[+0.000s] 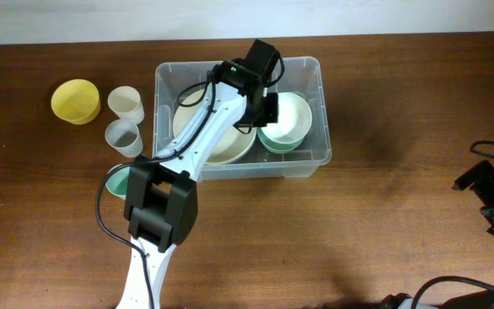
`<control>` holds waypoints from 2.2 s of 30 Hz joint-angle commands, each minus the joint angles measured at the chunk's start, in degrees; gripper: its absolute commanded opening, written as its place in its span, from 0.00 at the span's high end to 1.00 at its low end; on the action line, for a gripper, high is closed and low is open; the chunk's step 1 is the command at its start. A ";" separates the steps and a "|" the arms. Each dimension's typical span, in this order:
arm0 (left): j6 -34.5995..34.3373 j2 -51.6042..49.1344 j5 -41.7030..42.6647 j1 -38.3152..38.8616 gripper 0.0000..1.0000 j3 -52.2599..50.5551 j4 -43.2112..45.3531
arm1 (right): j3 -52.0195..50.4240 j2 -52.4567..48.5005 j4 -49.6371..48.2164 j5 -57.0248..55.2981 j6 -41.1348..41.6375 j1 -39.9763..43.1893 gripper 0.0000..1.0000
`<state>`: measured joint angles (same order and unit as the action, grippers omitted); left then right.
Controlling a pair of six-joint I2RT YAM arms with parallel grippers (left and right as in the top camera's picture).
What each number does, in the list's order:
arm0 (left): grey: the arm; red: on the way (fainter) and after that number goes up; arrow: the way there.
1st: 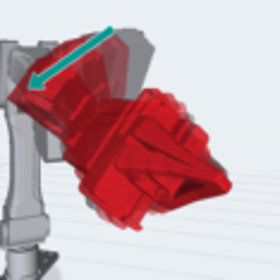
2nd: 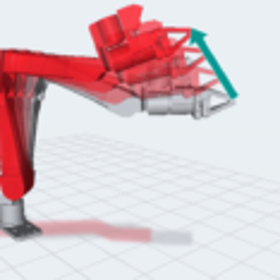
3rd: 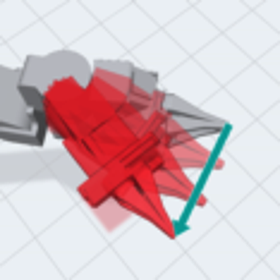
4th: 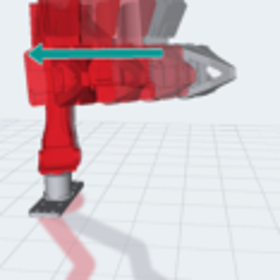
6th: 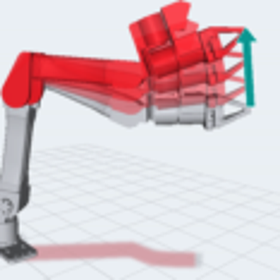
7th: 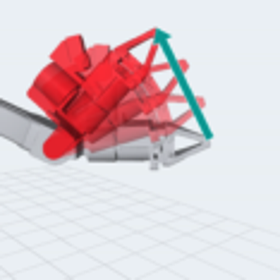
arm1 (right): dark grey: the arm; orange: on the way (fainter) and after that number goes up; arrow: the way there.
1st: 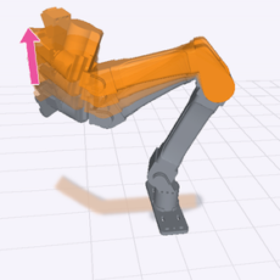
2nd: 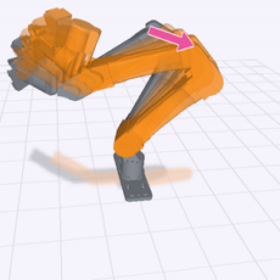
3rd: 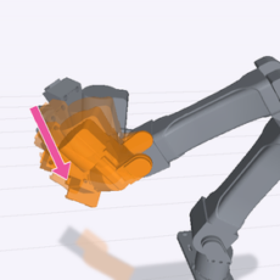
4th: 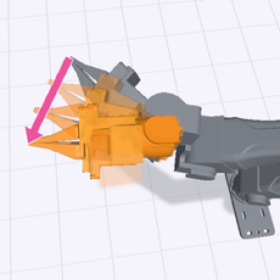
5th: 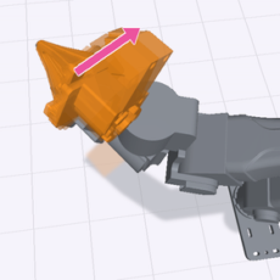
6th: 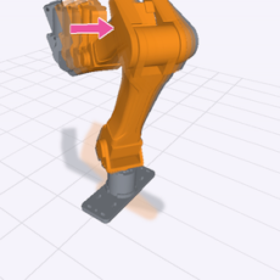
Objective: Pack container
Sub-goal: 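Lower the white bowl onto the mint-green bowl and release, then move the left gripper left to the yellow bowl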
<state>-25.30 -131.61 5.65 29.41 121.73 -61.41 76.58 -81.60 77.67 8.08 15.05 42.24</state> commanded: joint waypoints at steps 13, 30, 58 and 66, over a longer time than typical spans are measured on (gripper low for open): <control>-0.52 -0.07 -1.86 -0.26 0.99 0.79 -1.22 | -0.07 0.11 -0.15 0.31 0.42 0.17 0.01; -0.52 -0.07 -1.86 0.17 0.85 0.79 -1.64 | -0.07 0.11 -0.15 0.31 0.39 0.17 0.01; -1.66 0.68 -11.26 -30.75 0.01 37.66 -26.34 | -0.07 0.11 -0.15 0.33 0.42 0.17 0.01; -3.41 0.13 -0.76 -47.58 0.01 31.80 -24.24 | -0.07 0.11 -0.15 0.33 0.42 0.17 0.01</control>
<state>-27.11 -131.59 -1.52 -14.39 156.38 -85.60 76.58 -81.60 77.67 8.08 15.05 42.24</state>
